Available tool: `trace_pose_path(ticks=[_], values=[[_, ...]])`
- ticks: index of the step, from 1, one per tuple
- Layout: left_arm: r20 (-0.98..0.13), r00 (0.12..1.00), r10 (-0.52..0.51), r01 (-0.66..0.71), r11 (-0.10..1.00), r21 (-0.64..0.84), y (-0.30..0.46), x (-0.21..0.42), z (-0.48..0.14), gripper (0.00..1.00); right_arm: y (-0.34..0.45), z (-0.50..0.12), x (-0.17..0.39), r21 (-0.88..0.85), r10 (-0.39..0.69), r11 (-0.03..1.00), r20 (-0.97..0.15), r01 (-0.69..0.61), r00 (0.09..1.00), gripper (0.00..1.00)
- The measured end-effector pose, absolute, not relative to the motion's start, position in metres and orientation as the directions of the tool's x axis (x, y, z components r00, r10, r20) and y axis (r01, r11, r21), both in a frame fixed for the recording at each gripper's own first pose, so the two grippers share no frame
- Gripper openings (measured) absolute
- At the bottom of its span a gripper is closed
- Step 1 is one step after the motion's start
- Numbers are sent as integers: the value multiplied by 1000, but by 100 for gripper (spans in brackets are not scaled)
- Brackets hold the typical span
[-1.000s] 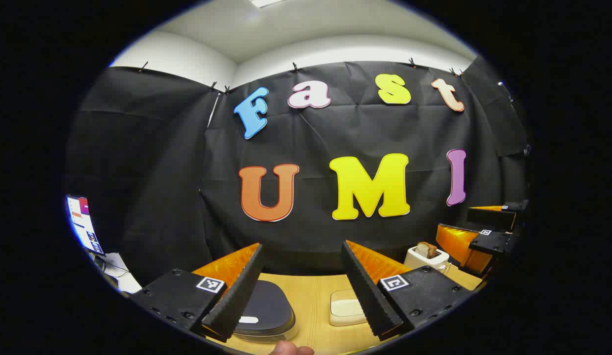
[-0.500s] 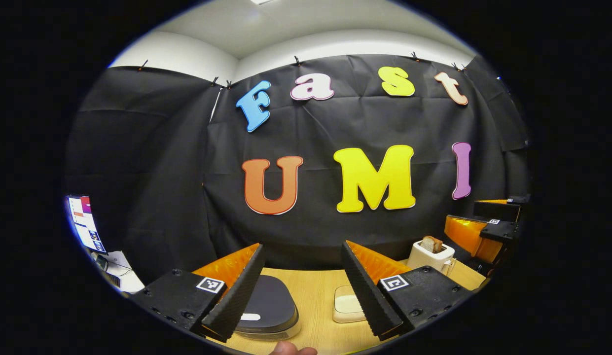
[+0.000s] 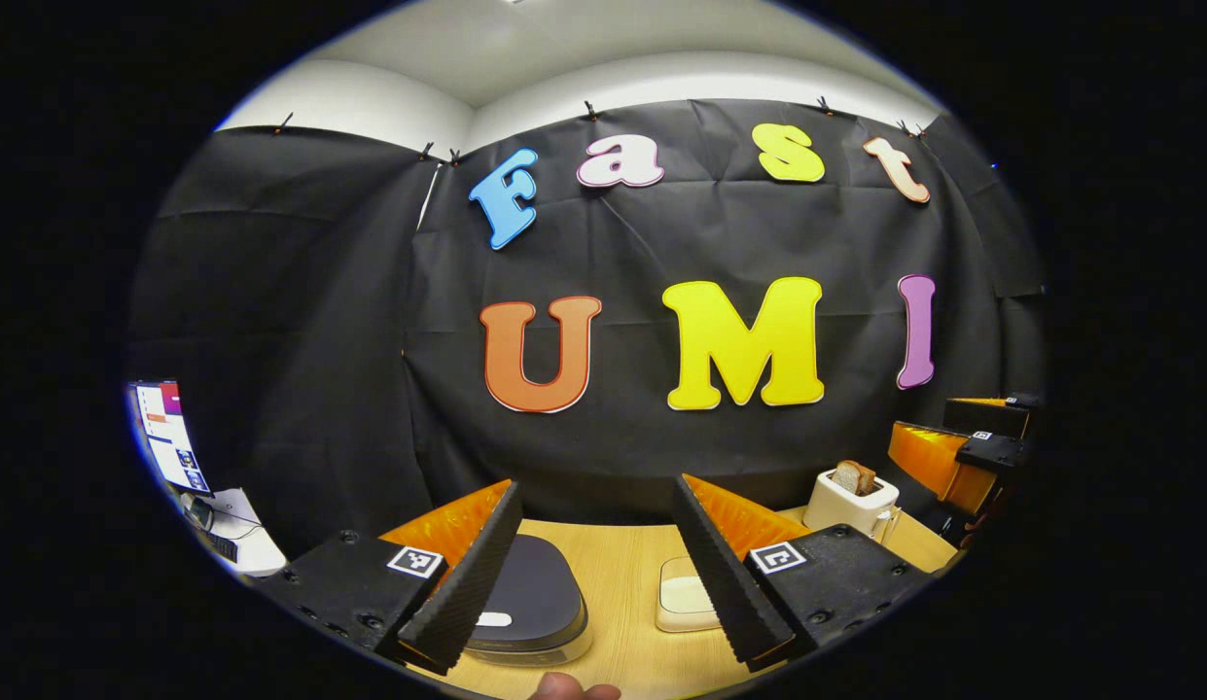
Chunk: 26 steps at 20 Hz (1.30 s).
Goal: Close the left gripper, press the button to open the rice cooker; take a wooden spoon from the chopstick holder with the right hand, scoop a spoonful of rice and pour it into the rice cooker, then put the wooden spoon back into the chopstick holder.
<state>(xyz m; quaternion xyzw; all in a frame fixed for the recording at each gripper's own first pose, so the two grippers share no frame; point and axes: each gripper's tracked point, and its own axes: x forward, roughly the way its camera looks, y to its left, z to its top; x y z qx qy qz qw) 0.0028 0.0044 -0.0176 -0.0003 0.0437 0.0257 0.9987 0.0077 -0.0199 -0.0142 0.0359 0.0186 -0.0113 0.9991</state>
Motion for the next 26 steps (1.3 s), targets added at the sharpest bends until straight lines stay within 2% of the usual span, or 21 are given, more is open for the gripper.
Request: trace_pose_path(ticks=[3,7,9,12,15,18,19,21,24,26], values=[[-110,992,64,-64,998,5,7,3,-22,99,-22,-18,9,82,-24,996,-44,27,999,97],[-137,988,77,-79,997,-10,13,5,-29,98,-24,-23,14,91,-21,995,-59,26,998,95],[-180,979,100,-103,995,-10,31,1,-40,98,-23,-28,16,98,-14,995,-73,21,997,97],[-253,958,134,-143,990,-16,53,-1,-59,99,-24,-37,20,104,-3,995,-100,14,995,95],[-392,909,145,-171,985,-33,68,-7,-96,98,-24,-51,26,101,5,995,-135,9,991,97],[-524,842,127,-187,980,-62,77,-14,-128,90,-25,-66,29,88,15,996,-184,1,983,95],[-548,826,131,-201,977,-69,84,-15,-135,89,-25,-69,27,89,19,996,-195,-2,981,98],[-596,794,124,-212,974,-79,92,-17,-149,84,-30,-73,28,84,19,996,-206,-1,978,97],[-691,718,88,-214,972,-99,97,-23,-176,67,-38,-82,29,85,8,996,-225,11,974,95],[-725,685,71,-197,976,-91,99,-19,-191,64,-44,-91,30,77,-2,997,-248,22,969,95]])
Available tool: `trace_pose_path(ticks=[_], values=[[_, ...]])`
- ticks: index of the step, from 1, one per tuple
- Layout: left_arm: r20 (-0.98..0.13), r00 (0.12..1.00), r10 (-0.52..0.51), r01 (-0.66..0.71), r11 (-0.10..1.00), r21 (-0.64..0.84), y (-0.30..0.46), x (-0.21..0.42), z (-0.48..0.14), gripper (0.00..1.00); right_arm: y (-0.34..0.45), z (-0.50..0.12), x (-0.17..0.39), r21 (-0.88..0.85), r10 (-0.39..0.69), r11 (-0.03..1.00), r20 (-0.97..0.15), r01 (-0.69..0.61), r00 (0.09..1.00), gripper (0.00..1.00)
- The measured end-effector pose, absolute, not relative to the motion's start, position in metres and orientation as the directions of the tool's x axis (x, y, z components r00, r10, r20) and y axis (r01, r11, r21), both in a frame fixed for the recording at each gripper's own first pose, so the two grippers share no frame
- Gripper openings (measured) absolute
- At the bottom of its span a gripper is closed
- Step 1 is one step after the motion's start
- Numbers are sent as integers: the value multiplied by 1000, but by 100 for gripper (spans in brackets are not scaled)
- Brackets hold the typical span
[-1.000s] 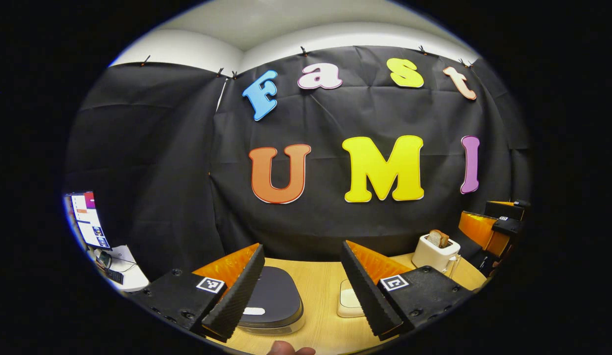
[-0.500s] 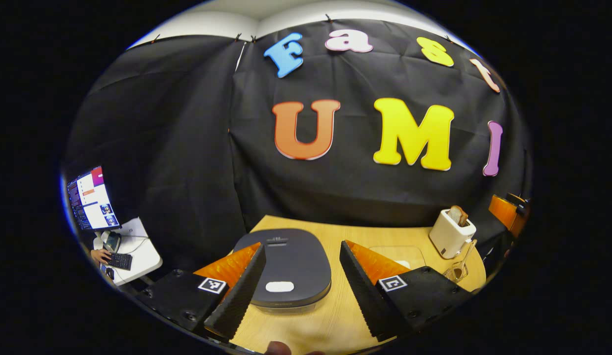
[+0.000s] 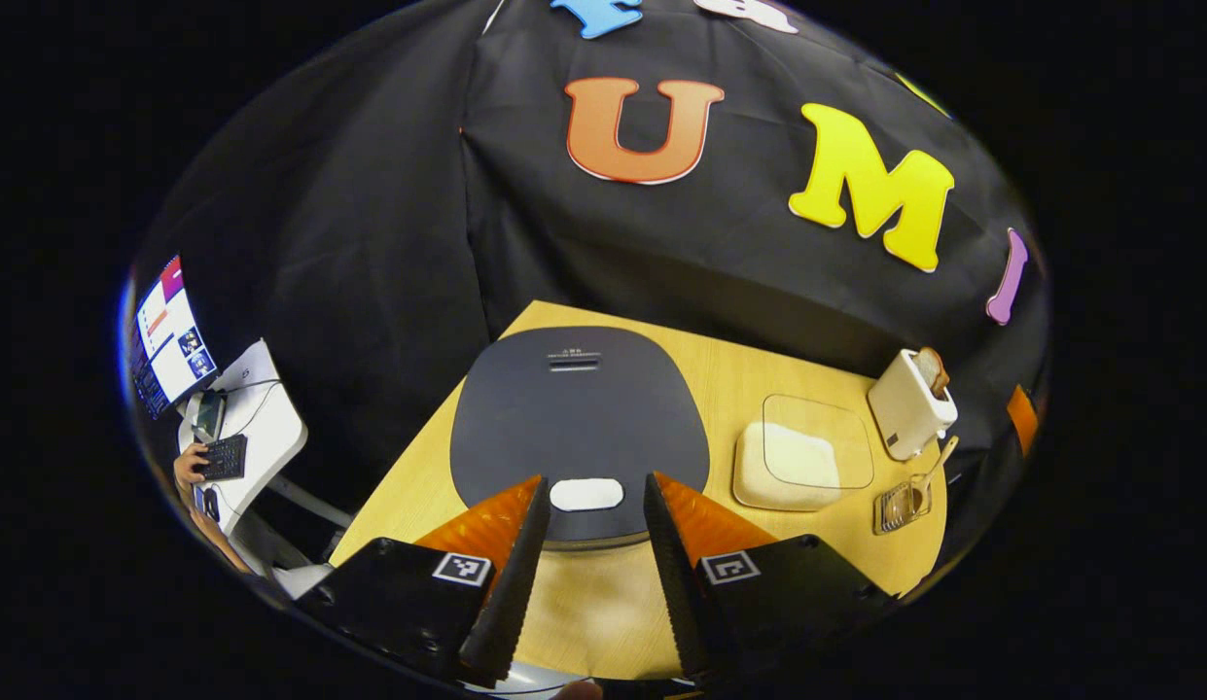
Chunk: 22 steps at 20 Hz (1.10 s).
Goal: Close the left gripper, press the button to open the rice cooker; take a wooden spoon from the chopstick holder with the right hand, scoop a spoonful of rice and pour it into the rice cooker, then put the wooden spoon back into the chopstick holder.
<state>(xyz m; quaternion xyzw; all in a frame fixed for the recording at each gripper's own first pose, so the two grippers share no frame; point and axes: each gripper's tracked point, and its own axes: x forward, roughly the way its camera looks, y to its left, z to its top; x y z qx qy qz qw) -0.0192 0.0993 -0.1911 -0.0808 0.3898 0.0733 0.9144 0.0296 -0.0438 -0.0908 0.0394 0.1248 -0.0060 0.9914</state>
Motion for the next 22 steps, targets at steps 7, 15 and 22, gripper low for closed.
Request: trace_pose_path(ticks=[7,15,22], values=[[-761,648,39,-180,978,-102,103,-2,-214,16,-65,-103,32,63,-40,996,-281,60,959,95],[-791,612,14,-159,982,-106,98,9,-233,5,-77,-114,36,60,-62,995,-311,84,949,98],[-793,608,29,-200,973,-118,100,8,-244,3,-85,-121,37,58,-86,992,-332,112,939,95]])
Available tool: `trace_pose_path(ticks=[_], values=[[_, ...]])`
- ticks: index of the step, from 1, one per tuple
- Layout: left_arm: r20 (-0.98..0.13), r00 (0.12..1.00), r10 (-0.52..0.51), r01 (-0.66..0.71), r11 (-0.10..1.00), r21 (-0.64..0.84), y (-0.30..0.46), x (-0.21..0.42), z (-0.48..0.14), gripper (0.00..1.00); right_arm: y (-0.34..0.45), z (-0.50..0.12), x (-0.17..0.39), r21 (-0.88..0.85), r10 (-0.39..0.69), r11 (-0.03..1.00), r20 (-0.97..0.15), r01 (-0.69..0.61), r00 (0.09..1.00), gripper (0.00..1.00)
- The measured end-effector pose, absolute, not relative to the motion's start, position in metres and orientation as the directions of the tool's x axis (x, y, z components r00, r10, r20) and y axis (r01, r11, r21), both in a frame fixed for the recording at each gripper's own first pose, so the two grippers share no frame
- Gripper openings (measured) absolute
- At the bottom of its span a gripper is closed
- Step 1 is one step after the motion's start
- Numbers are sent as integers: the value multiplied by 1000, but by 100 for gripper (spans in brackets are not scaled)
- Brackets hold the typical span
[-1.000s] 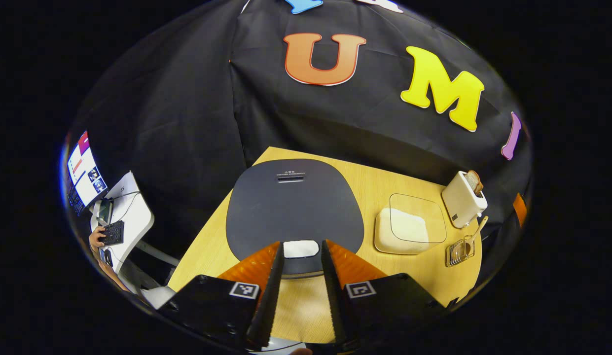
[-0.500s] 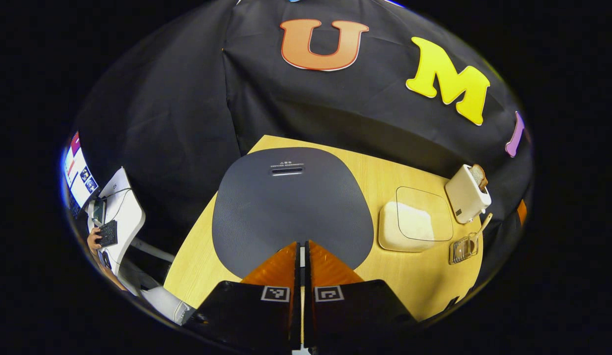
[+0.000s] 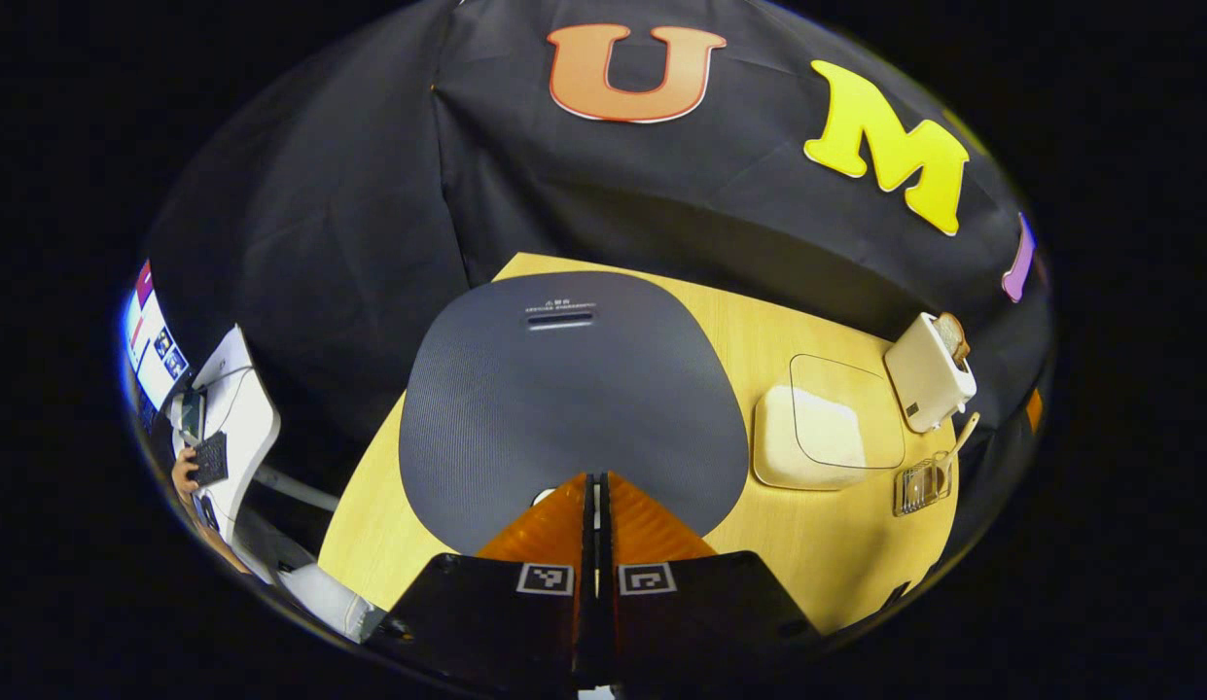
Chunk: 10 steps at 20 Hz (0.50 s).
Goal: Close the left gripper, press the button to open the rice cooker; take a wooden spoon from the chopstick holder with the right hand, scoop a spoonful of rice and pour it into the rice cooker, then put the wooden spoon back into the chopstick holder.
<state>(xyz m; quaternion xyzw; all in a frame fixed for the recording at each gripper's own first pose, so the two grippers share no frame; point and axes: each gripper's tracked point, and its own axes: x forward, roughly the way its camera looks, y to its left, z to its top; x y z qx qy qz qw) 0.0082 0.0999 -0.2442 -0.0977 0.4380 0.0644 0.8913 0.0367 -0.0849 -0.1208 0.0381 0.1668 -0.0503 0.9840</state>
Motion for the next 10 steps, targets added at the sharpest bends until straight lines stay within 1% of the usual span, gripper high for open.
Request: trace_pose_path(ticks=[1,2,5,6,7,8,9,10], values=[[-816,578,22,-216,968,-127,97,4,-248,3,-85,-123,36,61,-84,992,-335,111,938,95],[-806,592,23,-201,972,-120,100,7,-245,3,-84,-124,37,61,-83,992,-340,110,937,97],[-805,593,22,-197,973,-119,99,8,-246,3,-86,-122,39,56,-85,992,-335,109,938,96],[-808,588,33,-209,972,-112,101,9,-243,3,-87,-121,39,53,-84,993,-333,107,939,97],[-801,596,55,-220,971,-97,101,8,-235,3,-88,-119,38,56,-82,993,-328,105,941,95],[-789,609,84,-224,972,-69,103,12,-230,3,-91,-116,38,55,-85,993,-322,108,943,98],[-775,622,110,-223,974,-40,103,11,-221,3,-94,-114,37,54,-87,993,-314,109,945,98],[-743,656,132,-213,977,-15,103,16,-208,5,-96,-113,36,53,-90,992,-309,111,947,98]])
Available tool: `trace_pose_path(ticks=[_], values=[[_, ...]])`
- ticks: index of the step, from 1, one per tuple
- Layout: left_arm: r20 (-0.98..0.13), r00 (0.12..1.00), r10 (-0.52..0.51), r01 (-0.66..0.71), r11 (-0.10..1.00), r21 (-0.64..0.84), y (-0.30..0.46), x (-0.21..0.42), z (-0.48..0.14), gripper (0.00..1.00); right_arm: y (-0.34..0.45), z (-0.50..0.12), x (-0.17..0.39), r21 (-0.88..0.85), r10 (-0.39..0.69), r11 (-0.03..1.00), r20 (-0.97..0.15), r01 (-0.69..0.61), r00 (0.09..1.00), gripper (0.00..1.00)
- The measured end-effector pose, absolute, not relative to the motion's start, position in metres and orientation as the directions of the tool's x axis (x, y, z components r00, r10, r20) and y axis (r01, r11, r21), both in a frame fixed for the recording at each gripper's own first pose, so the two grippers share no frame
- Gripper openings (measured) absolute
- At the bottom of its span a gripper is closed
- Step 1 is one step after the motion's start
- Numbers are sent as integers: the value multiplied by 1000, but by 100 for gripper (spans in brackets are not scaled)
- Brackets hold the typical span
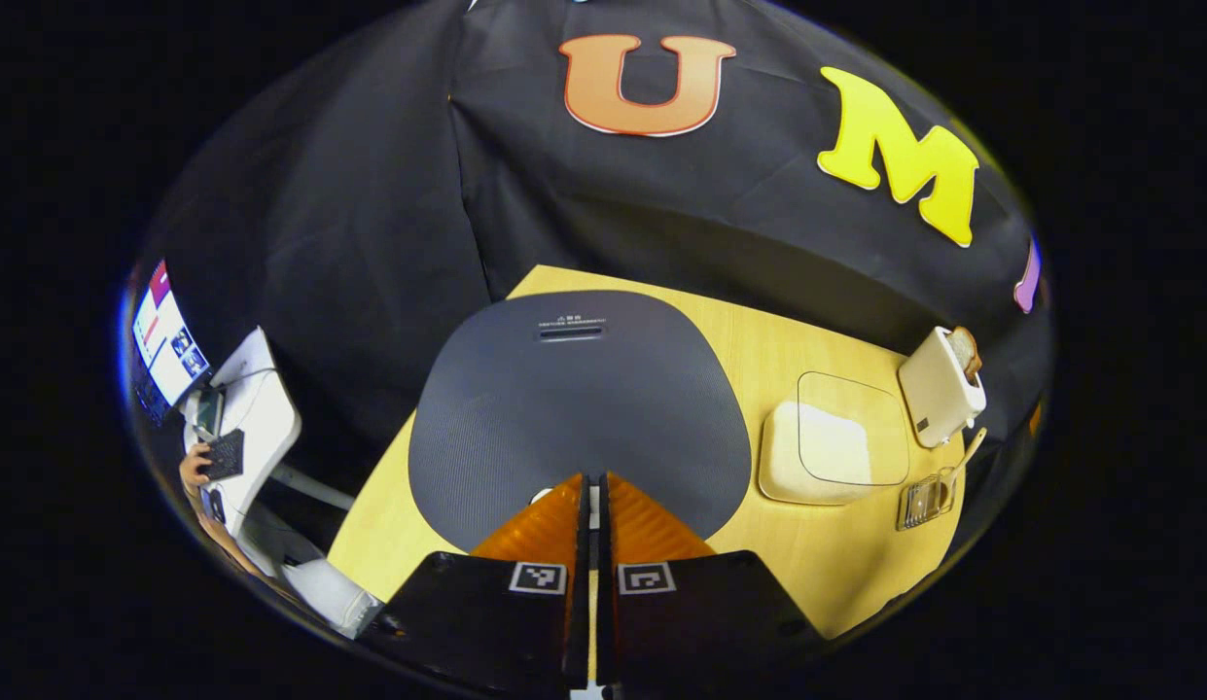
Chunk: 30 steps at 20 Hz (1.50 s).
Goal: Close the left gripper, press the button to open the rice cooker; take a wooden spoon from the chopstick holder with the right hand, scoop a spoonful of rice and pour it into the rice cooker, then put the wooden spoon back into the chopstick holder.
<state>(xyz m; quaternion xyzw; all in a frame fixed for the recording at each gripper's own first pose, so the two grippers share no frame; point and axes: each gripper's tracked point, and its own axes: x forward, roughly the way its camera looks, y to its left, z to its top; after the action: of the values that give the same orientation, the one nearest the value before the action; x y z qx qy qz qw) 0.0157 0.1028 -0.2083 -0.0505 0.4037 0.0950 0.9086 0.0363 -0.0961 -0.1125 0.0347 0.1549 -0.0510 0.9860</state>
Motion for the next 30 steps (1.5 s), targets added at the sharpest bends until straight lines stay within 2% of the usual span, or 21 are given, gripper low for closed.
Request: trace_pose_path(ticks=[1,2,4,6,8,13,21,27,30], values=[[-702,695,155,-205,979,13,103,23,-195,7,-98,-113,35,58,-90,992,-304,113,948,98],[-654,731,196,-211,976,56,110,28,-177,18,-101,-113,34,64,-92,991,-304,117,948,95],[-564,786,253,-237,966,102,123,38,-140,43,-111,-112,34,75,-105,988,-299,133,949,95],[-483,830,279,-274,958,83,125,47,-108,73,-118,-111,34,90,-100,987,-294,132,951,95],[-440,854,279,-286,957,50,123,49,-88,98,-123,-112,34,100,-78,989,-294,112,953,95],[-377,882,284,-292,956,35,119,44,-69,99,-142,-131,37,82,-51,993,-312,81,949,95],[-244,909,339,-339,940,44,101,44,-38,98,-178,-211,46,123,32,992,-483,32,875,97],[-256,911,322,-321,946,46,66,44,-36,98,-213,-281,70,244,108,969,-589,49,801,94],[-255,914,315,-311,949,57,50,46,-34,99,-222,-307,86,302,139,951,-614,68,777,96]])
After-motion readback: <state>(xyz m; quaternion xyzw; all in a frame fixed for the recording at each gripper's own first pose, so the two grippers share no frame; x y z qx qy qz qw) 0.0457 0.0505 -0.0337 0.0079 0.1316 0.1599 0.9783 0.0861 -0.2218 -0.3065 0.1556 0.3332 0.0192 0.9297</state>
